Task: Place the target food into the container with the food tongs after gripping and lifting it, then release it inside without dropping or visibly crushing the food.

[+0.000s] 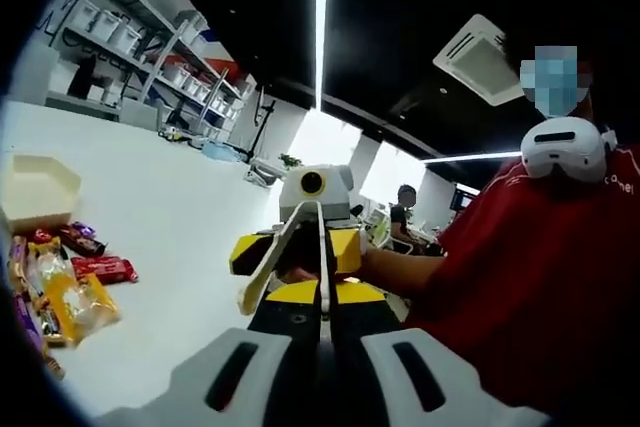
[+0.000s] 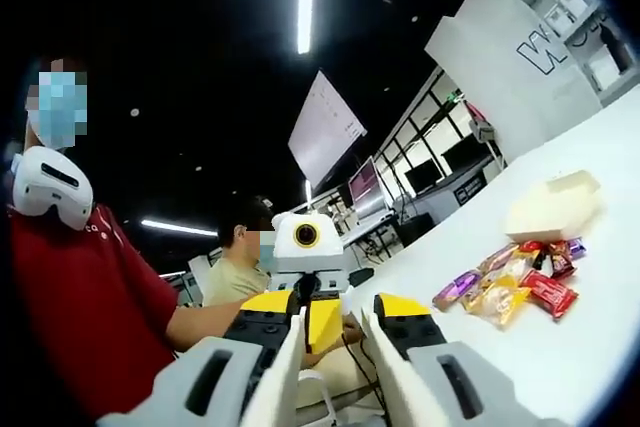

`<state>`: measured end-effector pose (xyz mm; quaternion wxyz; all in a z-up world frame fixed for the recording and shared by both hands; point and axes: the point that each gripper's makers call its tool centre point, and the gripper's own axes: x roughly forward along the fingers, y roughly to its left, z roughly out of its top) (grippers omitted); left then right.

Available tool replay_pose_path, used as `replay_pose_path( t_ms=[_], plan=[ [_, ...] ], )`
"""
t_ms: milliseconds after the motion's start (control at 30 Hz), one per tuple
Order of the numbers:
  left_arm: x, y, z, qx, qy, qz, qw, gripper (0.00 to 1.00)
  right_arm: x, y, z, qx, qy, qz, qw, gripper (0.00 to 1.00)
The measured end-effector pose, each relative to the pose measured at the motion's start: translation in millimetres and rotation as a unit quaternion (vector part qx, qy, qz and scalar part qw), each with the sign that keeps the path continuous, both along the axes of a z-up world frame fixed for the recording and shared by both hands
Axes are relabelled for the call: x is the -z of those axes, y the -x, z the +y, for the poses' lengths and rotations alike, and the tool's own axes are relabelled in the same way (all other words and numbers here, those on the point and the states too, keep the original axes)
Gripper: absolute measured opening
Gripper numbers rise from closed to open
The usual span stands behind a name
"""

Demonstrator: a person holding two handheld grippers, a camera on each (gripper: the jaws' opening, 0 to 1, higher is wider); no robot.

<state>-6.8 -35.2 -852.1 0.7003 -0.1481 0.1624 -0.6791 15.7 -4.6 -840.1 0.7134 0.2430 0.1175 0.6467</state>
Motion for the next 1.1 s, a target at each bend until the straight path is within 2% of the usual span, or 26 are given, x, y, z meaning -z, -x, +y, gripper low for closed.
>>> replay_pose_path(
  t_ms=[200,267,433,500,567,633,900,1100],
  plan=[
    [-0.4,3.5,-1,0.0,0.026,0.01,0.9996,0.02,-4.3,2,0,-0.004,-0.014,0.01,0.9998,0.26],
    [-4.5,4.4,-2,-0.003,0.053,0.021,0.9984,0.03,-11.4,0,-1,0.0,-0.036,0.019,0.9992,0.27],
    [-3.7,4.6,-3,-0.013,0.075,0.031,0.9966,0.03,-12.1,0,-1,-0.003,-0.032,0.017,0.9993,0.28],
    [-5.7,2.7,-2,-0.02,0.091,0.034,0.9951,0.01,-14.2,3,0,-0.008,-0.038,0.024,0.999,0.29],
    [-10.7,2.6,-1,-0.021,0.124,0.05,0.9908,0.01,-17.3,3,2,-0.009,-0.048,0.028,0.9984,0.31],
    [-10.2,3.0,-1,-0.023,0.133,0.055,0.9893,0.01,-15.2,4,3,-0.009,-0.041,0.023,0.9989,0.31],
    [-9.5,2.6,0,-0.026,0.13,0.055,0.9896,0.01,-10.1,5,3,-0.014,-0.027,0.023,0.9993,0.3],
    [-11.2,2.7,-2,-0.031,0.121,0.046,0.9911,0.02,-9.9,3,3,-0.016,-0.016,0.028,0.9993,0.24]
  ],
)
